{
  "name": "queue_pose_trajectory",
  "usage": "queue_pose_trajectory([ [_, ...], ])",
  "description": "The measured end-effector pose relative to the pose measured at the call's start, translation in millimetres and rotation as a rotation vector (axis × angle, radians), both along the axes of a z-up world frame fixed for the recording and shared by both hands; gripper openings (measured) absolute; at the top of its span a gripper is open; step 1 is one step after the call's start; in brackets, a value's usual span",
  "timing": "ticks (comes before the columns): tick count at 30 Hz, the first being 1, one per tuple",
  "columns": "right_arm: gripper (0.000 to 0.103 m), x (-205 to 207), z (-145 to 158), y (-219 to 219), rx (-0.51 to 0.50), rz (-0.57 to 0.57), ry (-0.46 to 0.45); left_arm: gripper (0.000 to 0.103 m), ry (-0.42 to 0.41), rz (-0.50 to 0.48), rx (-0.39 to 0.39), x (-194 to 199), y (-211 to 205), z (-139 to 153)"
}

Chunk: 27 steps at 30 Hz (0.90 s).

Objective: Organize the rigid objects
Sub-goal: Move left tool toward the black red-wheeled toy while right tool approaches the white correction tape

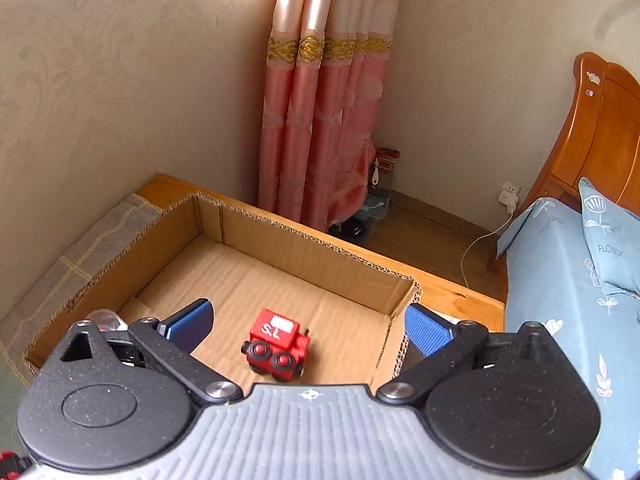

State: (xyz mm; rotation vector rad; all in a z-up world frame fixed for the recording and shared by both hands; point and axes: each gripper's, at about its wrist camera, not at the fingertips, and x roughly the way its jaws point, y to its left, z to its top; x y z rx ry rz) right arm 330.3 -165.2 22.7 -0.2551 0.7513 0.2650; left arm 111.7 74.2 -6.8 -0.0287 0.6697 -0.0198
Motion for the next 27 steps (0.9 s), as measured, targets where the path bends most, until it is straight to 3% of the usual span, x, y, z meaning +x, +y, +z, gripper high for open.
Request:
queue_pose_trajectory([
  [16, 0.103, -62, -4, -19, 0.036, 0.069, -0.019, 0.101, 0.032, -0.053, -0.017, 7, -8, -9],
  [22, 0.103, -96, -14, -32, 0.065, 0.065, -0.027, 0.101, 0.044, -0.129, 0.008, 6, -14, -14],
  [27, 0.103, -129, -27, -41, 0.099, 0.135, -0.020, 0.101, 0.054, -0.190, 0.012, 0, -18, -21],
])
